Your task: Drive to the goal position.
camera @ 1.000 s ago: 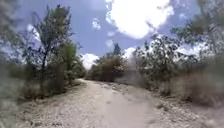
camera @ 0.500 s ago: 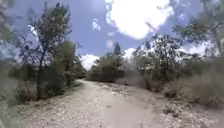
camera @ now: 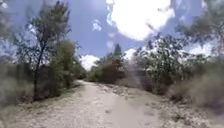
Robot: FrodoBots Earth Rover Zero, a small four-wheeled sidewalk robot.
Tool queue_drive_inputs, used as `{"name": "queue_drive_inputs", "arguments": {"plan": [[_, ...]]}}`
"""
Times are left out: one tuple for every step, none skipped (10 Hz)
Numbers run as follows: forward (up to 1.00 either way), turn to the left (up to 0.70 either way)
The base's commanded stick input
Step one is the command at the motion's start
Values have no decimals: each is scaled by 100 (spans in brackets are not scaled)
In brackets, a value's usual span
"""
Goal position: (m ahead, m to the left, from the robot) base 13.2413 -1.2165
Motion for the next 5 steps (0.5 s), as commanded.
{"name": "queue_drive_inputs", "arguments": {"plan": [[45, 27], [45, 24], [45, 0], [45, 0], [45, 0]]}}
